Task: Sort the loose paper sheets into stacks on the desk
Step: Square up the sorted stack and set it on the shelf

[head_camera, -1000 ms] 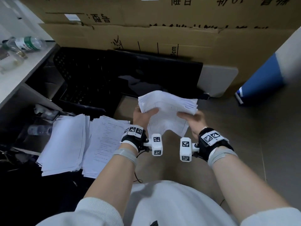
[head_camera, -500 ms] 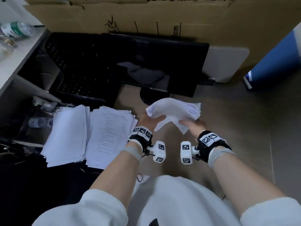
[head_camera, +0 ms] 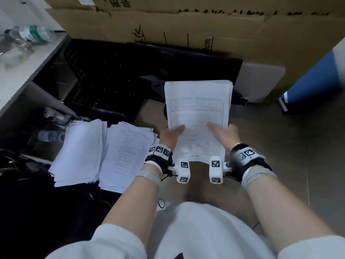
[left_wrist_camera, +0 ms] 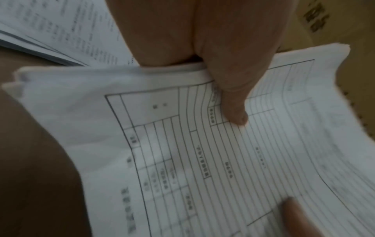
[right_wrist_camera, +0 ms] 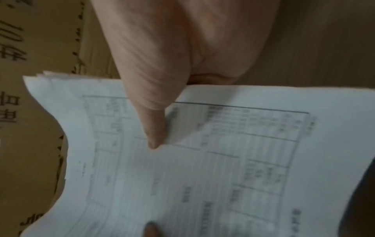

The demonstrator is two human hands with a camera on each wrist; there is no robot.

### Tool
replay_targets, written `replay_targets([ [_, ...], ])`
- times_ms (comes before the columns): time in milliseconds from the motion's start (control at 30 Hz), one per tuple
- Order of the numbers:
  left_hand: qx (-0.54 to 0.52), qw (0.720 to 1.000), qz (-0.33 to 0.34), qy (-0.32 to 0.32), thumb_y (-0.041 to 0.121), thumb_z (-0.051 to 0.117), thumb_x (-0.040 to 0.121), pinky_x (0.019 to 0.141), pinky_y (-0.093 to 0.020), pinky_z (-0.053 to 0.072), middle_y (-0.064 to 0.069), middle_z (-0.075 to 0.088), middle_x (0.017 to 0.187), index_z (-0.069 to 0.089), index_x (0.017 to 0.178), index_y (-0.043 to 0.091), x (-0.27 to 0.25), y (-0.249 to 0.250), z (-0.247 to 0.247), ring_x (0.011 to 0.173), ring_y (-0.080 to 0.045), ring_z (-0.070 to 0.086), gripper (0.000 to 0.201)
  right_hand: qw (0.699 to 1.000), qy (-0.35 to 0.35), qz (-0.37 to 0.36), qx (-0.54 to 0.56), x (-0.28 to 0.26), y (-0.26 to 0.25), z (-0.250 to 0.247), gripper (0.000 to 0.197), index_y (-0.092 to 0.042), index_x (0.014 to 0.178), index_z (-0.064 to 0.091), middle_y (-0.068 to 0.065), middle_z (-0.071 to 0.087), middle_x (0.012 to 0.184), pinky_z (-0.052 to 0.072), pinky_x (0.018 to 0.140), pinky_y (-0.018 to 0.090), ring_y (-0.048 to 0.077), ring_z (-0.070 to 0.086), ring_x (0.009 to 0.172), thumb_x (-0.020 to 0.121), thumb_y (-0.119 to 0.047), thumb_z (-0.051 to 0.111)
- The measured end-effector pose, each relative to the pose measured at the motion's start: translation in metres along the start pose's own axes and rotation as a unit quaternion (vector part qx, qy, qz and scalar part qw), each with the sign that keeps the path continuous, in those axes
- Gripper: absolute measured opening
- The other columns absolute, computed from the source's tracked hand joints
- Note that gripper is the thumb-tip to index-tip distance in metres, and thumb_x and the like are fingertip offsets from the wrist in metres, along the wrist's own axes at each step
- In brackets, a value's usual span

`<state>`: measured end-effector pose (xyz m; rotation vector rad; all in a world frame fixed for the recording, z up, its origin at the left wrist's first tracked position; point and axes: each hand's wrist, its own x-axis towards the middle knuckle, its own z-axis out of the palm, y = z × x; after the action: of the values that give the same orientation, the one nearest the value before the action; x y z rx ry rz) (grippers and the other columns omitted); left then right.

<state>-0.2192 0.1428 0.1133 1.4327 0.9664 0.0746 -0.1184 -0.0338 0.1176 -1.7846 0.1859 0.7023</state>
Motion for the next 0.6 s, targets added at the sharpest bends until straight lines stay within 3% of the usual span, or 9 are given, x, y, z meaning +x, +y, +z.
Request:
replay_targets([
  [100,-0.029,0.998,0.038,0.034,0.026,0.069,0.092,0.094,-0.044,0.056,-0.012,0.073,0.108,0.068,0.114,0.004,-0.005,0.009,-0.005,0.102,-0.028,0.07,0.031,0.996,-0.077,-0.014,-0.041,-0.01,-0.006,0.002,0.04,-0.012,0.12,0.063,0.004,0.07,0.113,0.056,0.079,0.032,0.018,0.068,0.095,0.089,-0.037,0.071],
  [167,-0.018,0.995,0.083,0.052,0.011,0.062,0.095,0.098,-0.041,0.053,-0.011,0.065,0.125,0.052,0.132,0.009,-0.005,0.009,-0.005,0.117,-0.028,0.063,0.038,0.995,-0.088,-0.024,-0.049,-0.015,-0.01,0.008,0.026,-0.011,0.12,0.063,0.011,0.068,0.119,0.055,0.092,0.04,0.023,0.067,0.101,0.098,-0.024,0.059],
  [233,-0.023,0.985,0.169,0.04,-0.006,0.052,0.09,0.111,-0.031,0.039,-0.001,0.036,0.156,0.015,0.155,0.033,-0.009,0.009,-0.002,0.143,-0.016,0.036,0.084,0.995,-0.066,-0.062,-0.052,-0.019,-0.018,0.015,0.02,-0.011,0.116,0.064,0.014,0.068,0.117,0.052,0.096,0.044,0.027,0.067,0.102,0.101,-0.019,0.052],
  [300,0.033,0.978,0.202,0.042,-0.011,0.048,0.085,0.113,-0.018,0.03,0.005,0.006,0.166,0.0,0.149,0.057,-0.014,0.017,0.002,0.151,-0.008,0.007,0.105,0.992,-0.06,-0.101,-0.052,-0.024,-0.026,0.023,0.02,-0.013,0.116,0.062,0.013,0.068,0.114,0.054,0.089,0.038,0.024,0.065,0.099,0.103,-0.017,0.047],
  [367,0.078,0.976,0.201,0.041,0.013,0.056,0.086,0.1,-0.012,0.041,-0.002,0.027,0.161,0.031,0.149,0.049,-0.015,0.021,0.003,0.144,-0.01,0.03,0.076,0.984,-0.09,-0.142,-0.067,-0.031,-0.035,0.033,0.027,-0.016,0.125,0.06,0.006,0.067,0.117,0.051,0.08,0.027,0.018,0.064,0.1,0.104,-0.019,0.045],
  [400,0.066,0.982,0.176,0.02,0.036,0.06,0.085,0.098,-0.021,0.048,-0.006,0.05,0.148,0.054,0.138,0.037,-0.018,0.026,0.004,0.132,-0.015,0.05,0.054,0.977,-0.123,-0.158,-0.072,-0.033,-0.037,0.038,0.033,-0.022,0.134,0.057,0.001,0.064,0.123,0.049,0.083,0.024,0.015,0.062,0.107,0.103,-0.019,0.047],
  [467,0.016,0.993,0.113,-0.001,0.064,0.062,0.08,0.089,-0.039,0.055,-0.007,0.074,0.107,0.074,0.103,0.018,-0.019,0.029,0.006,0.099,-0.021,0.069,0.053,0.955,-0.214,-0.177,-0.103,-0.035,-0.037,0.042,0.058,-0.035,0.148,0.04,-0.009,0.05,0.143,0.041,0.101,0.023,0.008,0.051,0.126,0.097,-0.015,0.058],
  [533,0.003,0.993,0.115,0.015,0.055,0.064,0.087,0.081,-0.043,0.057,-0.014,0.074,0.088,0.069,0.087,0.006,-0.018,0.026,0.007,0.079,-0.021,0.069,0.049,0.928,-0.271,-0.201,-0.156,-0.037,-0.036,0.041,0.085,-0.043,0.152,0.026,-0.019,0.03,0.153,0.029,0.109,0.02,-0.002,0.031,0.137,0.086,-0.013,0.071],
  [600,0.007,0.989,0.143,0.029,0.046,0.063,0.092,0.081,-0.04,0.057,-0.018,0.073,0.093,0.067,0.087,0.005,-0.013,0.022,0.006,0.079,-0.019,0.067,0.041,0.931,-0.263,-0.208,-0.144,-0.036,-0.035,0.036,0.095,-0.041,0.153,0.023,-0.022,0.025,0.151,0.025,0.104,0.007,-0.009,0.026,0.134,0.081,-0.013,0.077],
])
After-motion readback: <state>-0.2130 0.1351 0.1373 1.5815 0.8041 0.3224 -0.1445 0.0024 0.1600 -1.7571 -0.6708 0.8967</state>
